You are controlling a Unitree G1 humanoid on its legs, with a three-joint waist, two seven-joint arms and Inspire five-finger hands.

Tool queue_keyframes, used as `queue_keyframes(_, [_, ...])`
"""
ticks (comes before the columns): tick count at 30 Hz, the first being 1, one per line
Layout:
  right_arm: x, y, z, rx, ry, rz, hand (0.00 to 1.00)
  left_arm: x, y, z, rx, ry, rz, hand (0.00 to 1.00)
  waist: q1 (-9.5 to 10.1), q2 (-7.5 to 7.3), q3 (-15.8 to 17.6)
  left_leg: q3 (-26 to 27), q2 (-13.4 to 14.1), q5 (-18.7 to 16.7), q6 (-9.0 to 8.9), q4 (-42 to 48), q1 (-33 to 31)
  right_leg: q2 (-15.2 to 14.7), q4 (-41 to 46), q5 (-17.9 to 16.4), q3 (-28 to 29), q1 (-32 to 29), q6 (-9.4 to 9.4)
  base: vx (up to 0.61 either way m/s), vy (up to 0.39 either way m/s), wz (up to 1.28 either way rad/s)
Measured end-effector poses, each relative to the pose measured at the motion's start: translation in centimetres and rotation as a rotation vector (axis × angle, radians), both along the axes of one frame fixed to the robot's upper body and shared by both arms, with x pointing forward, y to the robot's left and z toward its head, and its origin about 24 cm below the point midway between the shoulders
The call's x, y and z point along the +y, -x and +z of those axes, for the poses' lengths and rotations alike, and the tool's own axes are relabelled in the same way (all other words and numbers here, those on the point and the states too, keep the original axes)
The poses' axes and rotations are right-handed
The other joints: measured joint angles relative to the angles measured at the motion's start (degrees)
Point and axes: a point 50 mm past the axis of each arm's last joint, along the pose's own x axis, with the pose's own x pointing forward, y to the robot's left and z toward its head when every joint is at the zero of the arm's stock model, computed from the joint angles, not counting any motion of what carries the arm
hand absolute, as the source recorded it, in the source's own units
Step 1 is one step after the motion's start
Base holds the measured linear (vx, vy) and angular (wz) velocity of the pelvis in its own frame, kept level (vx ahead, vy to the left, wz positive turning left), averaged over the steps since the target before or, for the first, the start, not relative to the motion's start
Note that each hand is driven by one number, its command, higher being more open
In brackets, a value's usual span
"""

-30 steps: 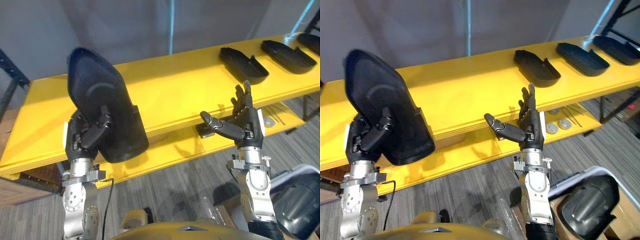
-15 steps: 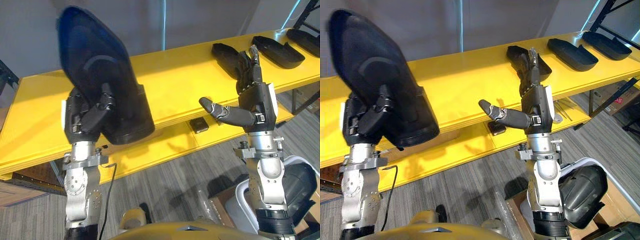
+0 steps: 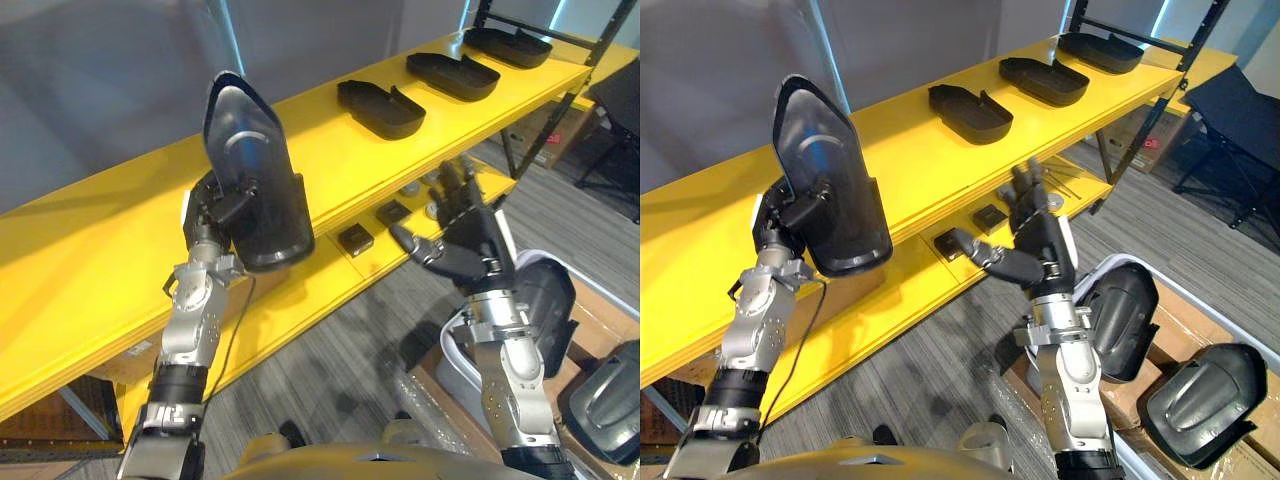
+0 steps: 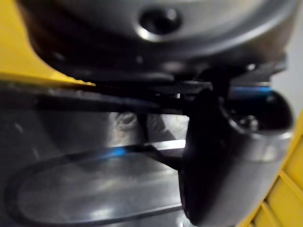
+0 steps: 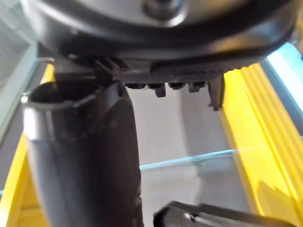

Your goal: Walk over and take three plastic housings, then place them on the shelf

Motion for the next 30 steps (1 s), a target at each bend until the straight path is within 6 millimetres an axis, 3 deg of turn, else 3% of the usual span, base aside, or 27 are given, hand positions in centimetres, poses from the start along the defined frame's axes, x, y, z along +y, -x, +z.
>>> queue_keyframes(9, [3.5, 1.0, -2.5, 0.158, -0.029, 0.231, 1.0, 3.0, -3.0, 1.9, 0.056, 0.009, 0.221, 0.0, -2.89, 0.95, -0.6, 1.4, -1.2, 3.4, 0.09, -6.4, 2.1, 0.1, 0.1, 0.2, 2.0, -1.8, 0.23, 0.0, -0.005, -0.08])
queue_keyframes(16, [5.7, 1.6, -3.2, 0.222, -0.001, 0.367, 1.0, 3.1, -3.9, 2.5, 0.088, 0.185, 0.257, 0.0, -4.01, 2.37, 0.4, 3.0, -2.5, 7.3, 0.43, -12.6, 1.9, 0.1, 3.1, 0.0, 3.8, -6.7, 0.04, -0.03, 0.001, -0.07])
queue_keyframes(20, [6.7, 2.0, -2.1, 0.188, 0.014, 0.433, 1.0, 2.7, -4.3, 3.0, 0.087, 0.204, 0.247, 0.0, -4.25, 3.26, 3.1, 3.8, -2.9, 9.0, 0.51, -14.8, 1.9, 0.1, 5.3, -0.3, 4.7, -8.9, 0.06, -0.04, 0.016, -0.06])
queue_keyframes(25, [7.6, 2.4, 0.3, 0.09, 0.025, 0.489, 1.0, 2.2, -5.2, 5.1, 0.049, 0.318, 0.245, 0.0, -4.08, 2.79, 6.8, 4.0, -2.7, 10.2, 0.11, -16.0, -0.5, 0.1, 7.6, -0.6, 5.1, -12.9, -0.27, -0.06, -0.002, 0.04])
queue_keyframes(30, [7.7, 2.7, 0.8, 0.072, 0.041, 0.513, 1.0, 1.9, -5.8, 6.9, 0.023, 0.38, 0.268, 0.0, -3.82, 2.45, 9.2, 4.8, -2.5, 10.8, 0.53, -16.0, -2.1, 0.2, 8.7, -0.4, 5.5, -15.1, 0.01, 0.0, -0.001, 0.01])
